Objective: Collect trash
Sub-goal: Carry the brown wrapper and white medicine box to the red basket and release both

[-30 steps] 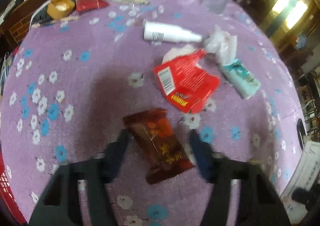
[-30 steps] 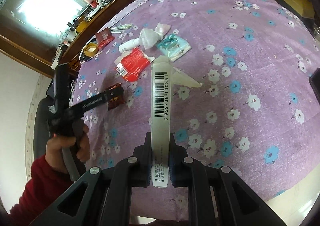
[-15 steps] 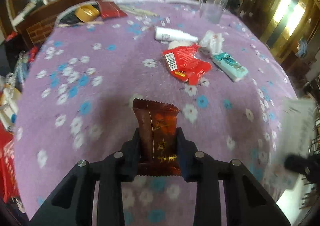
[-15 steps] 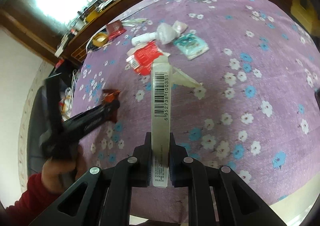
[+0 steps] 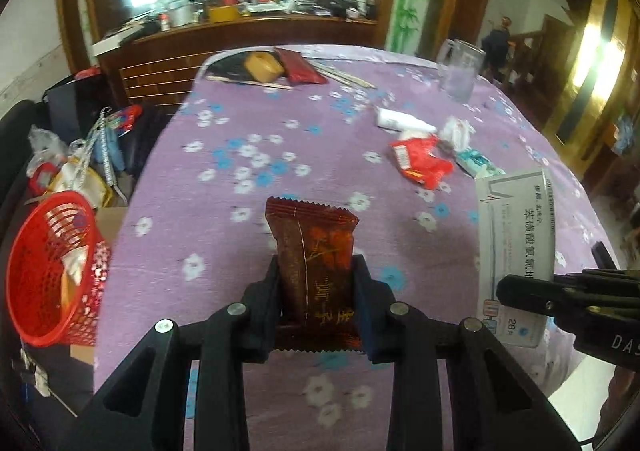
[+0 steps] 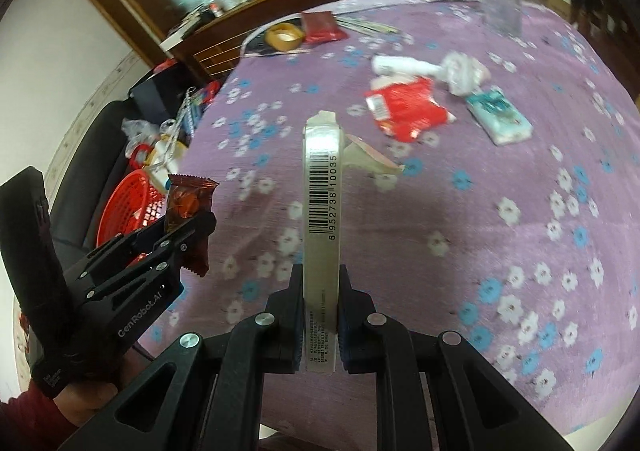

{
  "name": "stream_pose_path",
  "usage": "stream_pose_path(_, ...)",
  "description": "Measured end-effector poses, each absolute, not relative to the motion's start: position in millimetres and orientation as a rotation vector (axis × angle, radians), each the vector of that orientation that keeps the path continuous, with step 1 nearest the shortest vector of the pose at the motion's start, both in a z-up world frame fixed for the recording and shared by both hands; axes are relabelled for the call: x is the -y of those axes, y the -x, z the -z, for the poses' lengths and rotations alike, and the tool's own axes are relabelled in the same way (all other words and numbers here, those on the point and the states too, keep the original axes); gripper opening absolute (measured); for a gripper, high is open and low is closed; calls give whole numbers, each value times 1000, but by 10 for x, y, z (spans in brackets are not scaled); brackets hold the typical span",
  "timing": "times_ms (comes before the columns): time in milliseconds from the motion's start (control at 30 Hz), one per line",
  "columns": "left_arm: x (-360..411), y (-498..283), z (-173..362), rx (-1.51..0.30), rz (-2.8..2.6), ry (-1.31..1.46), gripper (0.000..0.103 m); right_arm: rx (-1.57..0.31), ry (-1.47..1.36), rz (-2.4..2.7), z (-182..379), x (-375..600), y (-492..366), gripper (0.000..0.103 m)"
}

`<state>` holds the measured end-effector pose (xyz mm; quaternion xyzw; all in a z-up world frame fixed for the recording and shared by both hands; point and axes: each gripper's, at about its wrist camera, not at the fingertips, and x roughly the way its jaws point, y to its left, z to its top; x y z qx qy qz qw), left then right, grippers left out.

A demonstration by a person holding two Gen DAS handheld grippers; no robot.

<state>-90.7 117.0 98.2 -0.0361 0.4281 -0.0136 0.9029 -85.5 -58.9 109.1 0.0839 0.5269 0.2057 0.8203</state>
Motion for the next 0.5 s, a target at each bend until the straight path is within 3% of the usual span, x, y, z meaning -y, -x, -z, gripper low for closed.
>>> stream_pose_path(500, -1126, 915, -1194, -826, 37, 51, 31, -1064, -153, -468, -1273, 449, 846, 15)
